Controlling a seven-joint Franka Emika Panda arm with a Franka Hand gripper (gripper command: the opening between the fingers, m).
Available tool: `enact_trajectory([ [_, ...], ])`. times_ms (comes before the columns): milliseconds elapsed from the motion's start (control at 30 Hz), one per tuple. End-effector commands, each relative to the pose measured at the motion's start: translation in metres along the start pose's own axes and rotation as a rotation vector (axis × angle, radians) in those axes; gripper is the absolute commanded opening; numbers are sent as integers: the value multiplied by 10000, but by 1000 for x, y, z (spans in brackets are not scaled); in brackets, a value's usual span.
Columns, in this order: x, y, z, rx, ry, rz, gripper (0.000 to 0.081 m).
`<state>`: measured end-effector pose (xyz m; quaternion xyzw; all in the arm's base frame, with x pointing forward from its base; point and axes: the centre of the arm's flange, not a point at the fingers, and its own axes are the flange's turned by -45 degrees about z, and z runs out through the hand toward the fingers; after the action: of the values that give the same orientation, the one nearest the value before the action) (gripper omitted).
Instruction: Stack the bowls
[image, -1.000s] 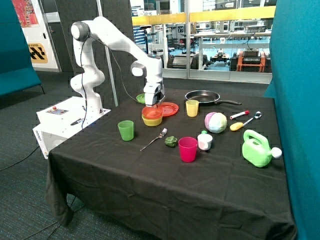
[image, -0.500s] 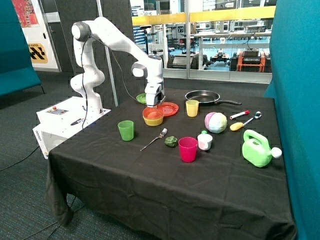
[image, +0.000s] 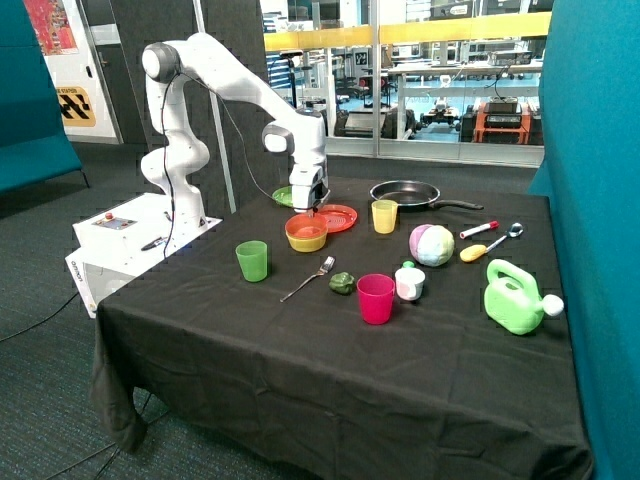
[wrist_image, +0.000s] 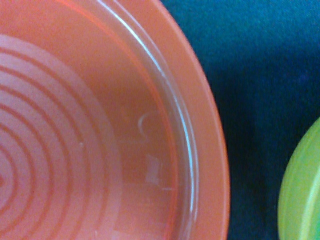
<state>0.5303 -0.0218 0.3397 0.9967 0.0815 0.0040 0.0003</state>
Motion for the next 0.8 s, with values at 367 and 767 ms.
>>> enact_trajectory([
  [367, 3, -8, -29, 15, -79, -298, 657],
  [767, 9, -17, -45, 16, -79, -633, 623],
])
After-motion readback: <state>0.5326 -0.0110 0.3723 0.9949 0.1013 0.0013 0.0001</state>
